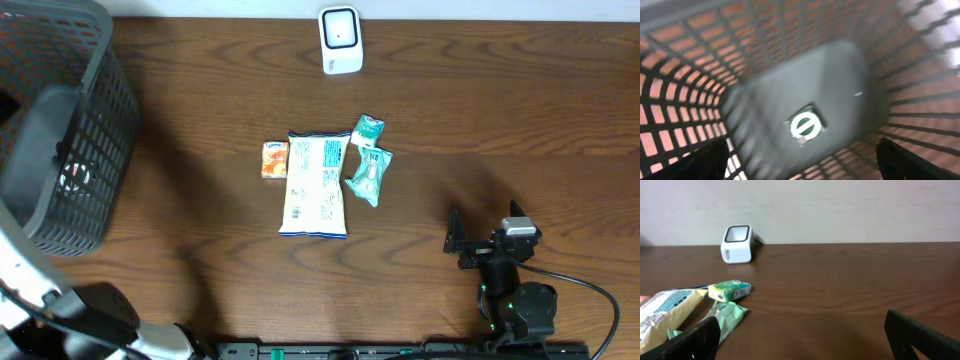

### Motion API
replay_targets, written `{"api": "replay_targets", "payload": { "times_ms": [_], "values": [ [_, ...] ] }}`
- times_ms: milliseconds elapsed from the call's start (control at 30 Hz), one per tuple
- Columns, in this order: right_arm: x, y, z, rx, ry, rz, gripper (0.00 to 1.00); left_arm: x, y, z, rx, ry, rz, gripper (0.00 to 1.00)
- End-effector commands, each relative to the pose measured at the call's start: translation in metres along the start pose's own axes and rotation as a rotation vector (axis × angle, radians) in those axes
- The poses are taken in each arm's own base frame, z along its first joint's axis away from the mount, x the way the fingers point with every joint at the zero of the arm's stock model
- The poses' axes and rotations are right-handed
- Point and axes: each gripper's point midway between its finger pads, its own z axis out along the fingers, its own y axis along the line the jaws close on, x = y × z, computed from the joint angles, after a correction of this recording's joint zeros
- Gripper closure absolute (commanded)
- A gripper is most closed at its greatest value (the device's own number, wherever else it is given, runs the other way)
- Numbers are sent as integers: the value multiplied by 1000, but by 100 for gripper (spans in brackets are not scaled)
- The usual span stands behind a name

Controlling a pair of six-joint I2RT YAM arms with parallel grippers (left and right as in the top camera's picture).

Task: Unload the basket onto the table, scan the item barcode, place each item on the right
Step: 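Reach the left gripper into the basket toward a green Zam-Buk tin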

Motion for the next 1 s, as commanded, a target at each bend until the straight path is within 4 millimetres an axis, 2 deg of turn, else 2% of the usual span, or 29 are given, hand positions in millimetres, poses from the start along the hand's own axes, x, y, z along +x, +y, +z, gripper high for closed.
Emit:
{"api": "replay_targets", "payload": {
  "times_ms": [0, 100, 267, 367, 433, 567, 667, 833, 967],
  "values": [
    [1, 2, 0, -10, 0, -8, 1, 15, 17, 37, -53, 105, 0, 7],
    [1, 2, 0, -10, 0, -8, 1, 27, 21, 64, -73, 181, -2, 7],
    [1, 2, 0, -10, 0, -8, 1, 46, 4, 100, 8, 290, -10, 3],
    [1, 2, 0, -10, 0, -8, 1, 56, 2, 117, 13, 340, -9, 3],
    [1, 2, 0, -10, 0, -8, 1, 67, 4, 130, 16, 385, 69, 3],
    [1, 2, 0, -10, 0, -8, 1, 81, 16, 137, 5, 452, 305, 3],
    [1, 2, 0, -10, 0, -8, 1, 85, 24, 145, -36, 469, 342, 3],
    [1, 2, 0, -10, 0, -8, 1, 93, 20, 157, 5, 499, 396, 4],
    [1, 2, 0, -10, 0, -8, 1, 101, 4, 161, 136, 517, 495, 4]
  ]
}}
